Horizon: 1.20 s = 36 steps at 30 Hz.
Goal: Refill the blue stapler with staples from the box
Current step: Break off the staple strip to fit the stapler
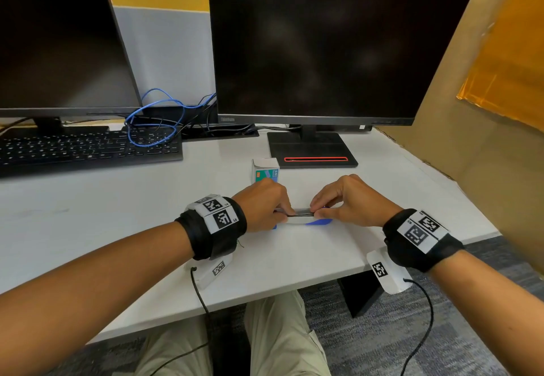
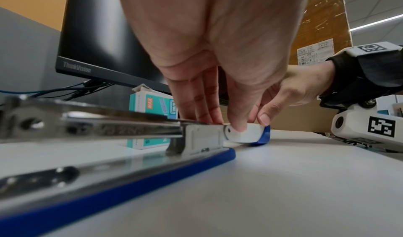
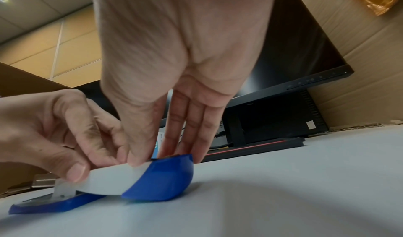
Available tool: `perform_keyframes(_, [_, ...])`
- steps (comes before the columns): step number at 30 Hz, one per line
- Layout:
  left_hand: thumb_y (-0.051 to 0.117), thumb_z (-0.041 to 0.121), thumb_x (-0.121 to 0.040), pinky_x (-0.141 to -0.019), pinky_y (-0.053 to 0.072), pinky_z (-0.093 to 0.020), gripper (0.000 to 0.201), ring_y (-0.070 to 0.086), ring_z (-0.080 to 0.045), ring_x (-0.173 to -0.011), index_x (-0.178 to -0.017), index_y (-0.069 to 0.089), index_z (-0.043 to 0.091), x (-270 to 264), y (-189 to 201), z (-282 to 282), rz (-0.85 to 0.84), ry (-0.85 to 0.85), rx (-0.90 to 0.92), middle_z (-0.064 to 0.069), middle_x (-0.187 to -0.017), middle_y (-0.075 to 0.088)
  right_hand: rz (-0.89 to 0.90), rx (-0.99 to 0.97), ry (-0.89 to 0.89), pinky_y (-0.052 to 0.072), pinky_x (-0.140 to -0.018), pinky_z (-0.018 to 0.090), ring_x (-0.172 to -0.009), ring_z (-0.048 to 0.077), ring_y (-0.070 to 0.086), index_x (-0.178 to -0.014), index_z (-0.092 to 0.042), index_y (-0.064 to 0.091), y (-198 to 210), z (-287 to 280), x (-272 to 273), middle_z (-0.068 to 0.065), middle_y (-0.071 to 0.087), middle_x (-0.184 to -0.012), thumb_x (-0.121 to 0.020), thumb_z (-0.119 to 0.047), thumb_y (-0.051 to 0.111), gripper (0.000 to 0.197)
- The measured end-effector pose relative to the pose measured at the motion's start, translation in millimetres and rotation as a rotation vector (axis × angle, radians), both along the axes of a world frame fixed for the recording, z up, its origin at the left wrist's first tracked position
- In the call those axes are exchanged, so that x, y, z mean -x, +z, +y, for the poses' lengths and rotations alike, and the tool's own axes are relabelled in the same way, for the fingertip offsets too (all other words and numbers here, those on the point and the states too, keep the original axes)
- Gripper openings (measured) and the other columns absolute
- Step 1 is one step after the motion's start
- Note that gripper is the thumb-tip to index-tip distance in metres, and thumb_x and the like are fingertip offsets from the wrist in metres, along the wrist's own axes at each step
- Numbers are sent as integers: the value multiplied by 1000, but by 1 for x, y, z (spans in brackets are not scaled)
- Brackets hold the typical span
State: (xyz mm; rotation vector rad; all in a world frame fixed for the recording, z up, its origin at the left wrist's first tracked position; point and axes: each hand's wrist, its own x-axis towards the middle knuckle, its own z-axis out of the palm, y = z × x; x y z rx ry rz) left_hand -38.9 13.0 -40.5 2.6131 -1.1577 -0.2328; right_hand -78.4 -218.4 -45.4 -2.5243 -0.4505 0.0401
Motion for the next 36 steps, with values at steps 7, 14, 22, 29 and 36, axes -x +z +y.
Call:
perform_keyframes(7, [64, 23, -88, -97, 50, -32, 21, 65, -16, -99, -106, 74, 17, 0, -2, 2, 22, 25, 54, 1, -110, 72, 9, 0, -2, 61, -83, 27, -84, 9, 72, -95, -17, 83, -1, -3, 0, -4, 79, -97, -82, -15, 79, 14])
perform_keyframes(14, [68, 25, -86, -94, 53, -33, 23, 64, -13, -95, -108, 73, 20, -2, -2, 3, 25, 28, 74, 2, -108, 73, 9, -22, -101, 61, -83, 30, -83, 12, 72, -87, -10, 82, -2, -4, -2, 0, 77, -96, -82, -13, 77, 7])
perform_keyframes(22, [60, 22, -92, -100, 48, -35, 28, 60, -20, -108, -118, 69, 21, 2, 1, -1, -21, -29, -17, 0, -118, 67, 43, -25, -97, 61, -84, 27, -80, 11, 73, -90, -10, 82, 1, -8, -2, 0, 78, -93, -82, -8, 76, 10])
perform_keyframes(29, [65, 18, -88, -98, 50, -34, 22, 64, -15, -100, -107, 74, 20, -2, 0, 8, 5, 5, 31, 2, -111, 72, 141, -100, -28, 61, -85, 28, -85, 12, 75, -98, -13, 80, 4, -9, 5, -1, 79, -94, -78, -11, 82, 20])
perform_keyframes(36, [66, 20, -85, -88, 54, -35, 16, 60, -13, -94, -99, 73, 22, -5, -3, 19, 5, 69, 94, 3, -100, 73, 168, -127, -11, 61, -86, 28, -86, 10, 75, -103, -14, 78, 4, -1, 5, -2, 79, -96, -76, -13, 85, 28])
